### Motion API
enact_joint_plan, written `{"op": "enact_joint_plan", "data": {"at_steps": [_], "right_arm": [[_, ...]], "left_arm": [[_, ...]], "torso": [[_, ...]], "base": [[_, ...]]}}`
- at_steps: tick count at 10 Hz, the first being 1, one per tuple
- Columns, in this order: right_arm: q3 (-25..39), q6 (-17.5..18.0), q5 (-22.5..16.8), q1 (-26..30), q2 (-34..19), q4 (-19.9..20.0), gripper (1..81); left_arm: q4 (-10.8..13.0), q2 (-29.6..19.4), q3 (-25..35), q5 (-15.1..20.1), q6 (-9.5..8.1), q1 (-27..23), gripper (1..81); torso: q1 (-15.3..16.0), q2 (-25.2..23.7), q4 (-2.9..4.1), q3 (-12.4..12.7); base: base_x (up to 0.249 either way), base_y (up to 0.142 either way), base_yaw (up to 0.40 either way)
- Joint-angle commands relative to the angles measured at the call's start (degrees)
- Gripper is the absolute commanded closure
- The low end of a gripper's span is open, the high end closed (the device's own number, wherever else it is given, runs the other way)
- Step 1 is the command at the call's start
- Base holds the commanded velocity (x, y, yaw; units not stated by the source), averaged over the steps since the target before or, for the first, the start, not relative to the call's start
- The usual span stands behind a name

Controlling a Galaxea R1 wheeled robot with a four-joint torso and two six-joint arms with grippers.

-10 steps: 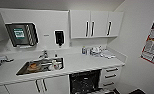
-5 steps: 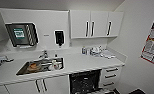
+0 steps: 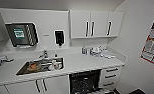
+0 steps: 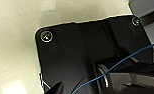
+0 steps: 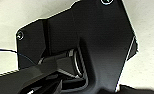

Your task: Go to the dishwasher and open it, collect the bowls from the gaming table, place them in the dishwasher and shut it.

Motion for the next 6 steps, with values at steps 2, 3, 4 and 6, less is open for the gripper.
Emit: {"op": "enact_joint_plan", "data": {"at_steps": [2, 3, 4, 6], "right_arm": [[-0.4, 0.0, -3.2, 2.7, 0.9, -0.3, 1.0], [-0.6, 0.0, -3.2, 2.8, 1.1, -0.3, 1.0], [-0.6, -0.1, -3.2, 2.8, 1.2, -0.3, 1.0], [-0.5, 0.1, -3.2, 2.8, 1.2, -0.1, 1.0]], "left_arm": [[-0.1, 0.4, -0.1, 2.9, 0.01, -3.9, 1.0], [-0.1, 0.3, -0.1, 2.9, 0.02, -4.5, 1.0], [0.1, 0.3, -0.1, 2.9, 0.1, -5.1, 1.0], [0.1, 0.3, -0.1, 3.0, 0.1, -6.0, 1.0]], "torso": [[0.0, 0.0, 0.0, 0.0], [0.0, 0.0, 0.0, 0.0], [0.0, 0.0, 0.0, 0.0], [0.0, 0.0, 0.0, 0.0]], "base": [[0.0, 0.0, 0.0], [0.0, 0.0, 0.0], [0.0, 0.0, 0.0], [0.0, 0.0, 0.0]]}}
